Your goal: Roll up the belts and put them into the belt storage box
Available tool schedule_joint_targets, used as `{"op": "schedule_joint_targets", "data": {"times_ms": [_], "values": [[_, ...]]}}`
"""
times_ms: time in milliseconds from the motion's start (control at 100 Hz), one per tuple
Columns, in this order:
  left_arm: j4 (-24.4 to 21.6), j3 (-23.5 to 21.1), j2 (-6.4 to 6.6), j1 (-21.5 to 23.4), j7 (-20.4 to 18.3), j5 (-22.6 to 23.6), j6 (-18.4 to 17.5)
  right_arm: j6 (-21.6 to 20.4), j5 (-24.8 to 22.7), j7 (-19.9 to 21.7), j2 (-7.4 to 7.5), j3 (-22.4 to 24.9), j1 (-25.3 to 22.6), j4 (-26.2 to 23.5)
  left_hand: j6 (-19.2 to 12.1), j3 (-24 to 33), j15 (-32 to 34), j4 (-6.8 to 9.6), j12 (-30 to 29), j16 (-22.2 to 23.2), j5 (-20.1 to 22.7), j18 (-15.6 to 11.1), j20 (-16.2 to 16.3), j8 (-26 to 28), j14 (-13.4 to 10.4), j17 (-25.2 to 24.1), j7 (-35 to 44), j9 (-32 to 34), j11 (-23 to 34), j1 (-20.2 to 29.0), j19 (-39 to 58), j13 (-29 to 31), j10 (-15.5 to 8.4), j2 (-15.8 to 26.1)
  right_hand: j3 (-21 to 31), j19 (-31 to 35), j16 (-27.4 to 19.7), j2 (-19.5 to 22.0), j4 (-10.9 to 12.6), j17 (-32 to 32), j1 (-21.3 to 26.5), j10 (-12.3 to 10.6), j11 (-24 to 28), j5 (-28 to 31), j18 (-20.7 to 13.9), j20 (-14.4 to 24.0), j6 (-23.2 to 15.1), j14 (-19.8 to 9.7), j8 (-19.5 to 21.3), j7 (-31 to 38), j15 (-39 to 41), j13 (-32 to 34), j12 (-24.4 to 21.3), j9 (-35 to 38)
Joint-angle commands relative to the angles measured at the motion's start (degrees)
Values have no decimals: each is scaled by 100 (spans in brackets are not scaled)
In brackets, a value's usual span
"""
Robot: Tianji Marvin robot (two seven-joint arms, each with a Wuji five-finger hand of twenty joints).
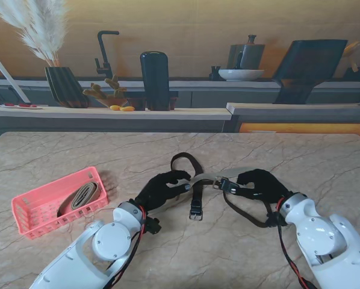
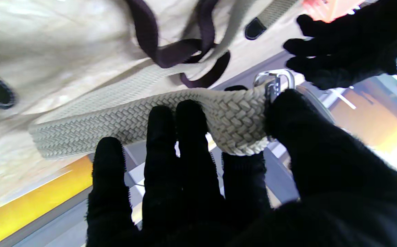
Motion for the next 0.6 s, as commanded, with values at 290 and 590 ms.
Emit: {"op": "schedule_joint_targets", "data": {"times_ms": [290,590], "values": [[49,228,-130,-217,-38,-262,-123,-370,482,715,61,-502,431,-125,-2,-86,-255,141,-223,-199,-486,-180,-163,-221,-204,-264,-287,-352,-143,-594,-426,-212,-163,-392,228,-237,-107,74,24,-110,123,-75,-387,340,-78,253,-1,-192,71,219,-152,-193,-136,-166],[40,332,-3,-407,-680,-489,-152,-450,801,1254,163,-877,785,5,21,157,114,153,-123,30,41,164,134,-176,41,146,-199,710,-17,-468,-54,835,-48,-781,249,-303,-106,43,52,-116,98,-79,-468,352,-92,333,-13,-193,68,222,-187,-216,-116,-158]]}}
